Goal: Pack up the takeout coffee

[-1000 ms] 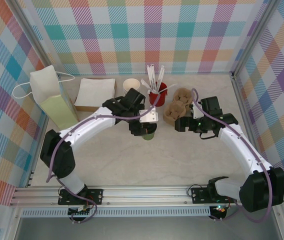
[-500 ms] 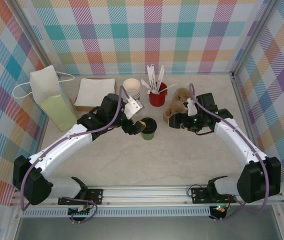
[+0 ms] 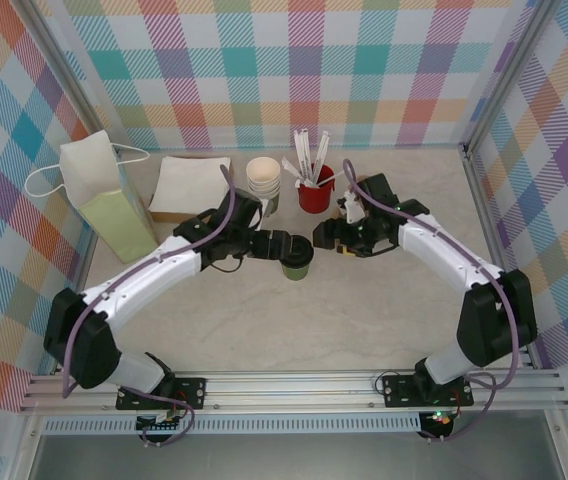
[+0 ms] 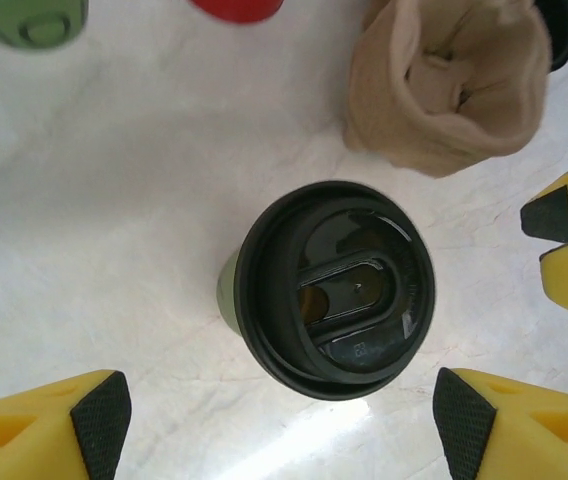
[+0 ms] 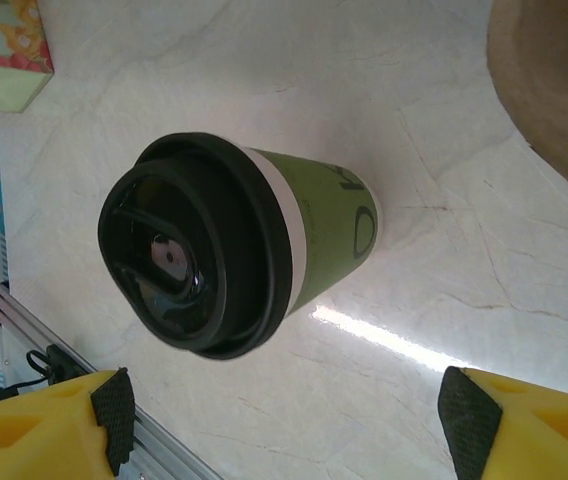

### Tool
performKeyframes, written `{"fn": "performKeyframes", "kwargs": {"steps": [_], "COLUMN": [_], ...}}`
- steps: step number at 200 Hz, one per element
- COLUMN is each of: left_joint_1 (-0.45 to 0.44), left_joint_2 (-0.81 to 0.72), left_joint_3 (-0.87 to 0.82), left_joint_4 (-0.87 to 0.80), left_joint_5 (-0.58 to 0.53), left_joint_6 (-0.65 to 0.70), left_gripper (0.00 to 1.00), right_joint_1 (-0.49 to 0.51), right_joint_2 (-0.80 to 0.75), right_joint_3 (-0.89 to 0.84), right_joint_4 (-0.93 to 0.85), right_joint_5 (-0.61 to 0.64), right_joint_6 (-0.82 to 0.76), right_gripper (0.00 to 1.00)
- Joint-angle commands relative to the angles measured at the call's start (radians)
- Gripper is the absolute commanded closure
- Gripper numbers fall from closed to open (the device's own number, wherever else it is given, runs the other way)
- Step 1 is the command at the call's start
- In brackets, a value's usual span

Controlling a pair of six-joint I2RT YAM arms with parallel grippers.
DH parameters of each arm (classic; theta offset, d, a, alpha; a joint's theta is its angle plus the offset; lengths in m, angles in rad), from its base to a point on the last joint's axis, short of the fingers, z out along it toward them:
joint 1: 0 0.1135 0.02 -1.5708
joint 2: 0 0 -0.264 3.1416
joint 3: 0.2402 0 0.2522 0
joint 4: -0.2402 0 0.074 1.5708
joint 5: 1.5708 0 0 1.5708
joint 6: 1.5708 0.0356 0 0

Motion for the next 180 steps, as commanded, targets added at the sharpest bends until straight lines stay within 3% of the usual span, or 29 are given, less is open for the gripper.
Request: {"fn": "performKeyframes", "kwargs": {"steps": [1, 107, 180], "left_joint_1": [0.007, 0.007, 0.007], "left_joint_2": [0.050, 0.116, 0.152], "left_joint_3": [0.061, 0.044, 0.049], "left_joint_4": [-0.057, -0.063, -0.083], "left_joint_5": [0.073, 0.095, 0.061], "left_joint_6": [-0.088, -0.069, -0.054], "left_gripper": [0.20, 0.28, 0.32], "right_joint_1": [0.015, 0.048, 0.066], "right_joint_2": [0.047, 0.220, 0.269], "right_joint_3": [0.071, 0.215, 0.245], "right_joint_4": [0.001, -0.054, -0.079], "right_joint_5": [0.011, -0.004, 0.002], "right_joint_6": [0.029, 0.007, -0.008], "right_gripper": [0.20, 0.32, 0.33]}}
